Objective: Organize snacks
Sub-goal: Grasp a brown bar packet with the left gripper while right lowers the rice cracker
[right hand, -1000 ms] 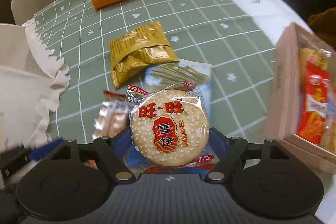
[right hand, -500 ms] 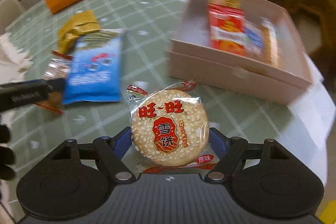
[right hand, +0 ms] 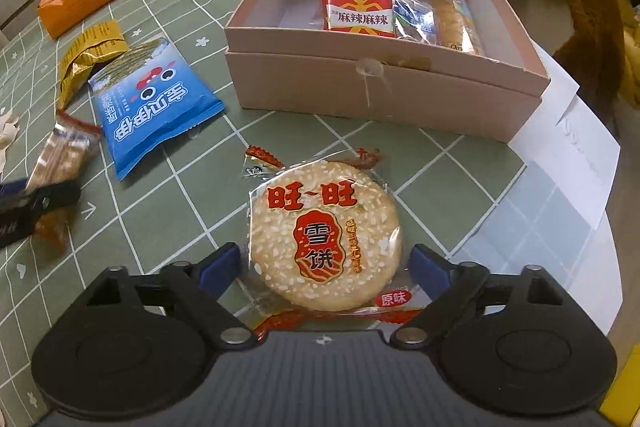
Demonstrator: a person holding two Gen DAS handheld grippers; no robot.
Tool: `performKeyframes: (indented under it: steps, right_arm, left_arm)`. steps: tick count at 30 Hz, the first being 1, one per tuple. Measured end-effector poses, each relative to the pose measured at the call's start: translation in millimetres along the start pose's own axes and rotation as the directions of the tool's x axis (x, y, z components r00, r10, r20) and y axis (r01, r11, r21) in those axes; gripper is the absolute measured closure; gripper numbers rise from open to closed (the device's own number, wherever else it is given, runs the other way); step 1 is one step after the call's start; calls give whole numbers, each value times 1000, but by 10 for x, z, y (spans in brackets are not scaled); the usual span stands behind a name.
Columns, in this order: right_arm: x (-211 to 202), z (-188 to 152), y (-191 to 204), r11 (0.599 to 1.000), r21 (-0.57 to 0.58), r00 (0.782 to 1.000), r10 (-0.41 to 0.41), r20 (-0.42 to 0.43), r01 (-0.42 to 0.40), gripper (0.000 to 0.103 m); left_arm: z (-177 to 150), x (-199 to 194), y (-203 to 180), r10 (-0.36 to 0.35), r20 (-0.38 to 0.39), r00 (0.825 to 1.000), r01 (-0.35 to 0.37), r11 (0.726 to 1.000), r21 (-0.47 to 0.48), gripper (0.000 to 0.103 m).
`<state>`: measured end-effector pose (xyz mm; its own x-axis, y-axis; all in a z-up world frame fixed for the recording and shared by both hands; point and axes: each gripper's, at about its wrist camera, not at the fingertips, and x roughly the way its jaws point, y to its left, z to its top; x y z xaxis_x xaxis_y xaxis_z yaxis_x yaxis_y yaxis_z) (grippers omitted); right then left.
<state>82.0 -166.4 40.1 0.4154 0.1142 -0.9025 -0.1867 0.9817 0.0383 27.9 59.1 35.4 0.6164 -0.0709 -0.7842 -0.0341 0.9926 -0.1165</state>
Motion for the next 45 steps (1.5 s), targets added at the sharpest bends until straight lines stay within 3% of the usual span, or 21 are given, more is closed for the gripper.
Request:
performKeyframes:
  steps: [2,4,10,19,32,39,42,45]
  right_arm:
    - [5,-11,-6,1000,8,1000,-4,2,4,5]
    - [-2,-14,-7,1000,9,1000,-4,0,4,5]
    - [-20,-70,-24,1000,-4,1000,3,11,-3,3]
    - [-54,-218,-65,999,-34,999,22,49,-20,0]
    - [-99,-352,-154,996,-75,996,43,81,-37,0]
    - [-109,-392,-144,998,-60,994,35,103,-29,0]
    - [-112,-406,-145,998,-56,993,33,111,-27,0]
    - [-113,-408,-144,998,-53,993,32,113,-26,0]
  left_arm:
    - [-68,-102,-18,-45,9,999,46,999,-15,68]
    - [-142,-193,-28,-78,18,997,79,996,-35,78]
    - [-305,-320,0,-137,0,991,137,984,-117,78]
    - [-324,-189,-86,-88,-70,994,78,987,-138,73]
    - [-202,-190,-123,-145,-40,989,137,979,-151,73]
    - [-213,-329,48,-7,2,1000,7,987,-159,72]
    - [-197,-380,77,-6,22,1000,10,986,-166,72]
    - [-193,-370,-54,-18,14,1000,19,995,-98,72]
